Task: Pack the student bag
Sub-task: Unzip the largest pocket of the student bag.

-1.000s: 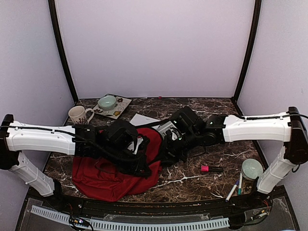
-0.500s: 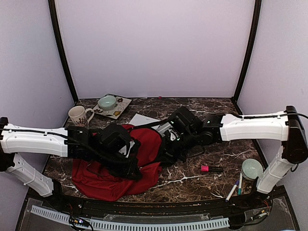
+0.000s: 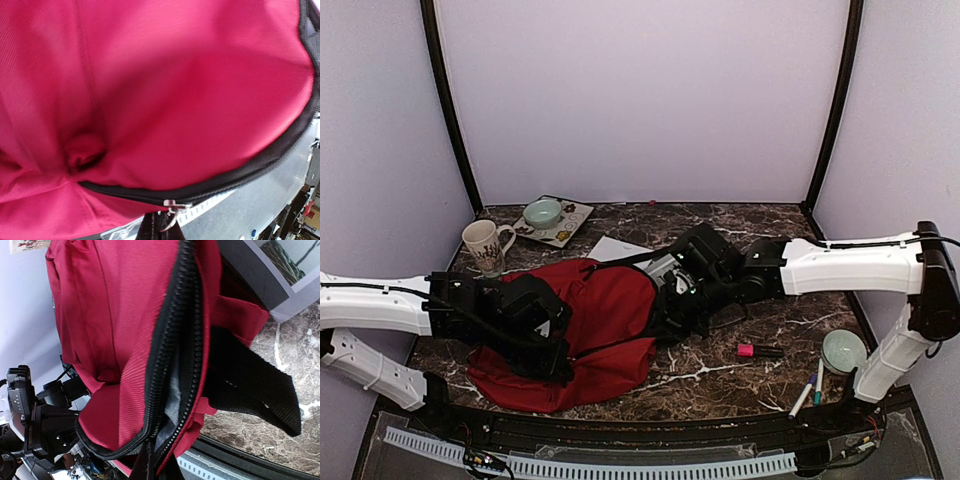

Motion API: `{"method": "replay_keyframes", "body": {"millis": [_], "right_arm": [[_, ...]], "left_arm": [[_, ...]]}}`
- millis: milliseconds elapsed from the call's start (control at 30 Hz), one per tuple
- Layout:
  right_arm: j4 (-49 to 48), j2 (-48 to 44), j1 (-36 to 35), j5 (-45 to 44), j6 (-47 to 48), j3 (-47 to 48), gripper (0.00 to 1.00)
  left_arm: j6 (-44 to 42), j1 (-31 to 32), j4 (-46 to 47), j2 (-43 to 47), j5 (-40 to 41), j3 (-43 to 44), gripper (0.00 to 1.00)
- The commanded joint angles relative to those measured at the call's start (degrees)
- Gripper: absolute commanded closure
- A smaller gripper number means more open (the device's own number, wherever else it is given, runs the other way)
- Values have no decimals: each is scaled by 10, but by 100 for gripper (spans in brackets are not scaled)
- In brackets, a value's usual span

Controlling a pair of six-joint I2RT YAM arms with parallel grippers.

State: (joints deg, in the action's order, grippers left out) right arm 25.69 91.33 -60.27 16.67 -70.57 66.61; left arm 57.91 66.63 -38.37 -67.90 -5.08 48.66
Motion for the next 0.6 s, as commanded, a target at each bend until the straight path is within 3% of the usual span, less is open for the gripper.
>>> {"method": "replay_keyframes", "body": {"millis": [0,567], "right_arm": [[22,-13,4,-23,11,-19,100],[11,12,-5,-3,28,-24,100]], "left_arm": [[19,-3,-79,23,28,-19,100],[40,-3,-137,15,67,-7,100]]}}
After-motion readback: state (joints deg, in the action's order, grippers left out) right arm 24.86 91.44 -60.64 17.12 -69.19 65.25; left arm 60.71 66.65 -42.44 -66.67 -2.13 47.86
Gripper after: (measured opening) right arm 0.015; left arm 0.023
